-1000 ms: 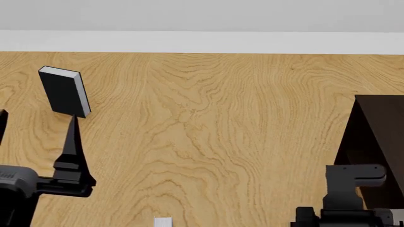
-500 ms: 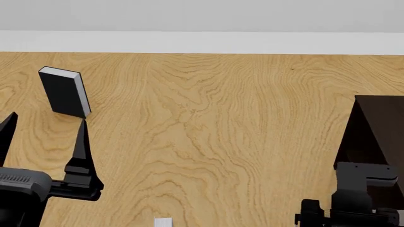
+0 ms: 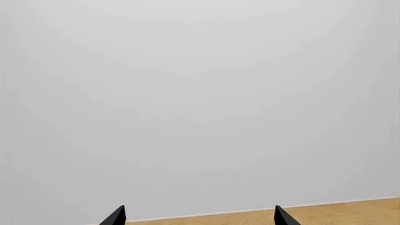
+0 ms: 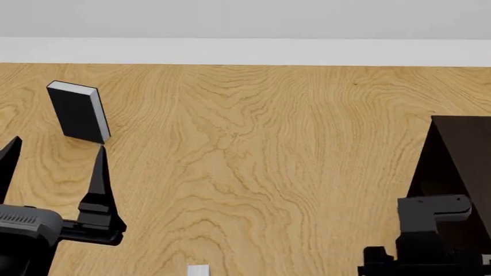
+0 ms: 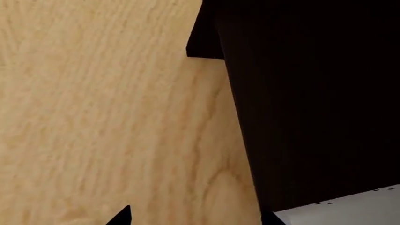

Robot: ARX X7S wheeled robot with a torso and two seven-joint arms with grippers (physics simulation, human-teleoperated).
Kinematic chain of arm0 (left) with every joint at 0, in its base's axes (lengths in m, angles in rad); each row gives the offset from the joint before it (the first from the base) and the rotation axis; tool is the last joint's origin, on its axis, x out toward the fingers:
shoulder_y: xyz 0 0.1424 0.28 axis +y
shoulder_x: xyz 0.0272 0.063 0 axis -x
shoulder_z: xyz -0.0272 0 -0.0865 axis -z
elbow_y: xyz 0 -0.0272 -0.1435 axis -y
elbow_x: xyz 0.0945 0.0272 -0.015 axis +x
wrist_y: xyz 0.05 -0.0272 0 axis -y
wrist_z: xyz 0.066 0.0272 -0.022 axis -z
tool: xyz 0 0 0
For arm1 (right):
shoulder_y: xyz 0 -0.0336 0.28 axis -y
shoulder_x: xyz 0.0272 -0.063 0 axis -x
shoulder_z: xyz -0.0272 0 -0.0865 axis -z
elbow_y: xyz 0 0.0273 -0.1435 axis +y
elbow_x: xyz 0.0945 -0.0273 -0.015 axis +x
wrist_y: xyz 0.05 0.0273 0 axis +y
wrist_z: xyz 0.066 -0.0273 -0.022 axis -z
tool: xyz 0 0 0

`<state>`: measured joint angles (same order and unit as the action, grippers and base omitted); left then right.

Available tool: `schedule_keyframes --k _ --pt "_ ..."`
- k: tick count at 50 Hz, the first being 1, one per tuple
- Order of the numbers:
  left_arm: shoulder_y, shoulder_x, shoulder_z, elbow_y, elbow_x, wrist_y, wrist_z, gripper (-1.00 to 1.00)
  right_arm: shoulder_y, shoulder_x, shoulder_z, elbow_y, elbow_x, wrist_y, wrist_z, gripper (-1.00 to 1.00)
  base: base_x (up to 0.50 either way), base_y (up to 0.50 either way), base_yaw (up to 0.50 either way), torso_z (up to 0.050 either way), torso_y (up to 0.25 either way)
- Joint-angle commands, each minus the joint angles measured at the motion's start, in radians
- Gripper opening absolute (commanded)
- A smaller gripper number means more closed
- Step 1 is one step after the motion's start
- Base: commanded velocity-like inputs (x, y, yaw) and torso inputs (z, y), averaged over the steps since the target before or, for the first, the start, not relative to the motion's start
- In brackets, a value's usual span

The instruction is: Pick up the book on the right and place it on the cabinet shelf.

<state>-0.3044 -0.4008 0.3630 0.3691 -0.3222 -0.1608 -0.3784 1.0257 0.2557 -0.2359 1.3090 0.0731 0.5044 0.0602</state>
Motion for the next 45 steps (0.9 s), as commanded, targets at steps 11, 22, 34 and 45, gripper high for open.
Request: schedule_keyframes --k 11,22,34,45 --pt "0.0 -0.003 0.006 0.007 -0.003 -0.001 -0.002 1.0 -0.006 -0.039 -0.091 -0.005 -0.087 -0.073 -0.026 1.0 0.0 0.0 0.0 0.0 0.0" --pt "0.001 -0.007 0.005 0.017 -0.008 -0.005 -0.006 1.0 -0.03 -0.059 -0.102 -0.037 -0.083 -0.094 -0.059 1.0 0.0 0.0 0.0 0.0 0.0" --pt "0.002 -0.009 0.006 0.02 -0.01 -0.002 -0.008 1.0 -0.199 -0.002 -0.067 -0.594 -0.044 0.17 -0.051 1.0 0.0 0.0 0.0 0.0 0.0" --pt "0.0 -0.012 0.003 0.022 -0.018 -0.002 -0.008 1.0 -0.276 0.013 -0.023 -0.819 -0.007 0.262 -0.039 1.0 0.0 0.0 0.0 0.0 0.0"
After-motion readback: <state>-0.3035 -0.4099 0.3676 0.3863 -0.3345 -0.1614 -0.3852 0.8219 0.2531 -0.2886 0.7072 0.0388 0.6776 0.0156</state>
